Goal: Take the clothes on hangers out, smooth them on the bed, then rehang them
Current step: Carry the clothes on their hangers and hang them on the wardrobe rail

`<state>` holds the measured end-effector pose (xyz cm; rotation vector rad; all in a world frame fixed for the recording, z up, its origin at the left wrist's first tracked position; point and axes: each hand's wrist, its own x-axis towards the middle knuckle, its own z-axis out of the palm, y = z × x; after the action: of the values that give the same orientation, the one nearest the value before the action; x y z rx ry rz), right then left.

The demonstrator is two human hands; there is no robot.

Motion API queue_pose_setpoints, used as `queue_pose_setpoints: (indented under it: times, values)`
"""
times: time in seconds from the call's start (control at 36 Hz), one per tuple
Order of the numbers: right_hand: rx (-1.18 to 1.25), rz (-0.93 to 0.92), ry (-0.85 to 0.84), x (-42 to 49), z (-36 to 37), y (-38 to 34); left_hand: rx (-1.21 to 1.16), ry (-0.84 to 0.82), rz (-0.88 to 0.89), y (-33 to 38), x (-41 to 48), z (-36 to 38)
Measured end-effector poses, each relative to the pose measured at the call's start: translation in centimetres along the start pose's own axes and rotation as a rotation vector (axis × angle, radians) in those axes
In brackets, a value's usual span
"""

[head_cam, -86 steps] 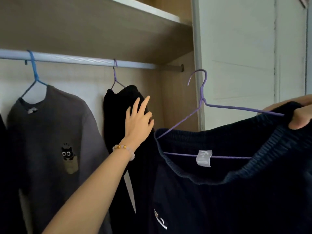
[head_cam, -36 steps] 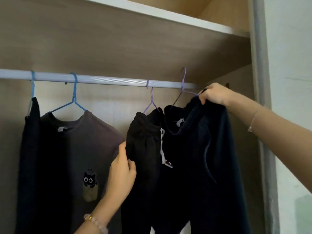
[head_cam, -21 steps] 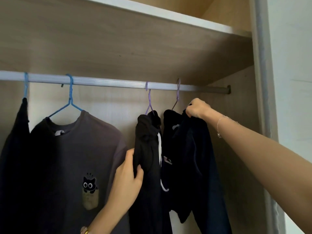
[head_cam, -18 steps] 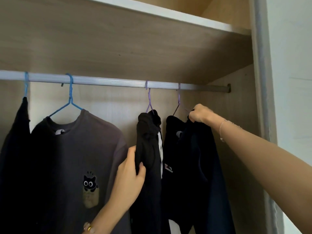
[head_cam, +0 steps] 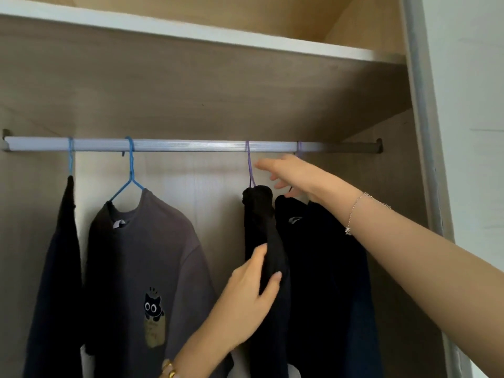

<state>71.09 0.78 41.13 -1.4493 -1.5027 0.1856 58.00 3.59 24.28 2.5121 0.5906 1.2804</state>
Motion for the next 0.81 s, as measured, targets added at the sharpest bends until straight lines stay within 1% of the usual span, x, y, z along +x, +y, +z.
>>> queue_pose_setpoints:
  times: [0.03,0.06,0.08,0.11,0.19,0.25,0.28,0.31,0.36,0.39,0.44,0.47,0.5,0.58,0.64,0.72,0.81]
  values:
    - [0.006,0.028,-0.033,0.1,0.5,0.1,0.137,-0.053,0.032,0.3,-0.1,-0.5]
    - [-0.033,0.038,-0.042,0.3,0.9,0.2,0.309,-0.067,0.068,0.7,-0.2,-1.2]
    - [-0.084,0.043,-0.036,0.5,1.2,0.5,0.436,-0.034,0.102,1.0,-0.3,-2.1]
    - [-0.128,0.044,-0.032,0.7,1.4,0.8,0.477,0.026,0.132,1.3,-0.3,-3.1]
    - [-0.135,0.082,-0.054,1.4,1.7,1.7,0.395,0.244,0.148,2.1,0.1,-6.7]
    - [-0.101,0.128,-0.062,1.5,1.7,2.1,0.402,0.434,0.110,2.0,0.8,-9.3]
    - [-0.078,0.145,-0.069,1.3,1.7,2.2,0.430,0.489,0.071,1.9,1.4,-10.6]
    - [-0.063,0.155,-0.073,1.3,1.9,2.2,0.475,0.512,0.010,1.6,2.0,-11.8]
    - [-0.056,0.153,-0.081,1.3,2.1,2.1,0.532,0.486,-0.176,0.2,3.3,-13.9]
    - [-0.053,0.148,-0.088,1.2,2.3,2.1,0.483,0.456,-0.289,-0.6,3.9,-14.6]
    - [-0.028,0.135,-0.109,1.0,2.8,2.0,0.271,0.400,-0.504,-1.9,4.8,-15.5]
    - [-0.010,0.126,-0.116,0.9,3.1,2.0,0.201,0.377,-0.571,-2.4,4.9,-15.6]
    - [0.017,0.115,-0.115,0.9,3.4,1.9,0.186,0.350,-0.608,-2.8,5.0,-15.5]
    - [0.150,0.124,-0.104,0.8,4.5,1.8,0.204,0.349,-0.672,-4.0,5.2,-15.5]
    - [0.233,0.156,-0.070,1.1,5.3,2.1,0.127,0.370,-0.700,-4.7,5.3,-15.6]
    - [0.312,0.148,-0.049,1.5,6.4,2.3,-0.014,0.419,-0.675,-5.4,4.8,-16.0]
    - [0.311,0.100,-0.085,1.2,6.9,1.7,-0.040,0.433,-0.633,-6.5,3.9,-16.7]
